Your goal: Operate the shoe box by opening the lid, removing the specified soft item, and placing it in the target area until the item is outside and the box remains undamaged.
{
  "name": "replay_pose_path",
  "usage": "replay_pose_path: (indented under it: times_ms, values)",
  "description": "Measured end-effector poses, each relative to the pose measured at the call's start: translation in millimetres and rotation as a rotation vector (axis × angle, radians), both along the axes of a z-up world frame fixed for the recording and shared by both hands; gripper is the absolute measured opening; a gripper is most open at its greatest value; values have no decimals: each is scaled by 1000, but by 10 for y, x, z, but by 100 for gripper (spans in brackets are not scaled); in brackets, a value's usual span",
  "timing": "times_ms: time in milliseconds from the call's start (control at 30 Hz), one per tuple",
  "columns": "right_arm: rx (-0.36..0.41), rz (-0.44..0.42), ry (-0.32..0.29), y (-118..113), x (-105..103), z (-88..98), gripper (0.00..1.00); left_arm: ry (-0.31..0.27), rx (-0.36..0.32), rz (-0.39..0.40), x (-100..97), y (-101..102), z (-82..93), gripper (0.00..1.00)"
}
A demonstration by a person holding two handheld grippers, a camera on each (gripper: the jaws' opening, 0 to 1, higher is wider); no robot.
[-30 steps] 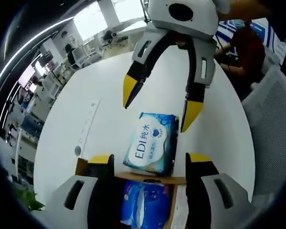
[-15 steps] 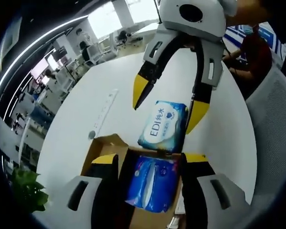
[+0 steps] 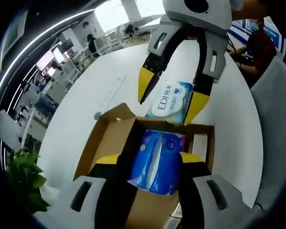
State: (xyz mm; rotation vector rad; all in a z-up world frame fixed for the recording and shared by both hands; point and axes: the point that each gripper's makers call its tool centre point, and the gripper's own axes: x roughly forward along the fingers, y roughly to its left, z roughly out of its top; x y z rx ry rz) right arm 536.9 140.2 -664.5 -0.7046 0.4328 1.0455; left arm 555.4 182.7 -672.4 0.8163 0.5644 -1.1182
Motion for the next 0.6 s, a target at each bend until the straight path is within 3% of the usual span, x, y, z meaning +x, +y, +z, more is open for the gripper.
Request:
replay_pose_path:
  times_ms: [233, 367, 600]
  values:
    - [-54, -4, -31, 51, 83, -146, 25, -22, 2, 20, 77, 80, -140, 38]
    - [-73, -11, -29, 75, 125, -227, 22, -28, 17, 14, 90, 102, -259, 29]
    - [-125, 23, -27, 153, 143, -384, 18, -15, 26, 42, 128, 166, -465, 26]
